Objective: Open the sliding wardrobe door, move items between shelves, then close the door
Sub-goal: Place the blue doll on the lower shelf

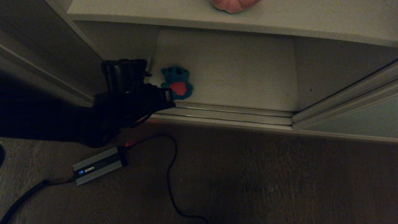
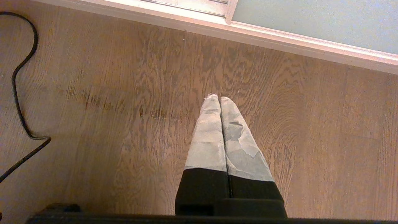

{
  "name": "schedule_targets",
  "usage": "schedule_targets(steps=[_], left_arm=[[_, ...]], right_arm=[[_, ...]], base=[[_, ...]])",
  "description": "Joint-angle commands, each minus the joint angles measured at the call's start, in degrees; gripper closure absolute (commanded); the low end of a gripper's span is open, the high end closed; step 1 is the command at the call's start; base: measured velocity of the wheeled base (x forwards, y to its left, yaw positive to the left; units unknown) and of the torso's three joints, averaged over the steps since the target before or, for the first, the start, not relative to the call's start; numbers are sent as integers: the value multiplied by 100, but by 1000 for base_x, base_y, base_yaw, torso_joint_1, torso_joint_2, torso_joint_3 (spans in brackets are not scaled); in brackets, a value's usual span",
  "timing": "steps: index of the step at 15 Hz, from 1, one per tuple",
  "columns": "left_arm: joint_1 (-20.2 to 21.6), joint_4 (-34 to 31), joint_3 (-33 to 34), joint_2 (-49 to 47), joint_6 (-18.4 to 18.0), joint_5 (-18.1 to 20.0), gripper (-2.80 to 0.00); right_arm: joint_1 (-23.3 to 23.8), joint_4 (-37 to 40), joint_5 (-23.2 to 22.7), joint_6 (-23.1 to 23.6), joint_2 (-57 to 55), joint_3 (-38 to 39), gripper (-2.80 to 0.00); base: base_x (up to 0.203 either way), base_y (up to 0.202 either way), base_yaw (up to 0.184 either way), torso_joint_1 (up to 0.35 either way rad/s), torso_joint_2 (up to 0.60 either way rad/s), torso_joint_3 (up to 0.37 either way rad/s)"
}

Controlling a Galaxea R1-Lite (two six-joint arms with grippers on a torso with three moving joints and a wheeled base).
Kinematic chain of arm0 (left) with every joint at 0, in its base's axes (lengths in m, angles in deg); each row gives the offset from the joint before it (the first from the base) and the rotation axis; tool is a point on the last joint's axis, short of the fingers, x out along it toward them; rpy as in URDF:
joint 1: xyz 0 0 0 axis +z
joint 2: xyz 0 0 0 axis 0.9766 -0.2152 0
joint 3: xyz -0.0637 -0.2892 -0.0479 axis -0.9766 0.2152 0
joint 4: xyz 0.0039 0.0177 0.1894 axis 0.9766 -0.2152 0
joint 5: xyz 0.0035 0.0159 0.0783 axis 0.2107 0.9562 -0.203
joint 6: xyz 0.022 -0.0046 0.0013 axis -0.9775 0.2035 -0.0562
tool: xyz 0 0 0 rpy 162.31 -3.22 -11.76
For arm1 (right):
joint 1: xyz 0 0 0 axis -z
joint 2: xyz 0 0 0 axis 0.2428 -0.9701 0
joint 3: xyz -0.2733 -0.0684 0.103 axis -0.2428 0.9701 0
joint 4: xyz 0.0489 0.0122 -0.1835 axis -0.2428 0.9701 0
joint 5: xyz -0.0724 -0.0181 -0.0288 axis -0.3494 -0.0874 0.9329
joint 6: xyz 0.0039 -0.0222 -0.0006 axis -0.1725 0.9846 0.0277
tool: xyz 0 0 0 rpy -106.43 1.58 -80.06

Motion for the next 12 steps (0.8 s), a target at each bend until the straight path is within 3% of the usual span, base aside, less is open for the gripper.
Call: schedule_targets(steps=[1, 4, 9, 11, 12], left_arm=[[-92, -485, 1045, 1865, 52, -6, 0], [-106, -1620, 1775, 3606, 108, -29, 0], [229, -4117, 2552, 6282, 119, -33, 0], [600, -5059, 2660, 7085, 129, -9, 0], [1061, -5339, 2712, 7461, 131, 79, 0]], right_arm=[[-1, 2, -5, 3, -5, 18, 0], [-1, 1, -5, 3, -5, 20, 0], [-1, 2, -5, 3, -5, 18, 0], [-1, 2, -5, 3, -5, 18, 0], [-1, 2, -5, 3, -5, 18, 0]], base=[[0, 0, 0, 0, 0, 0], [0, 0, 0, 0, 0, 0], [0, 0, 0, 0, 0, 0], [0, 0, 0, 0, 0, 0], [0, 0, 0, 0, 0, 0]])
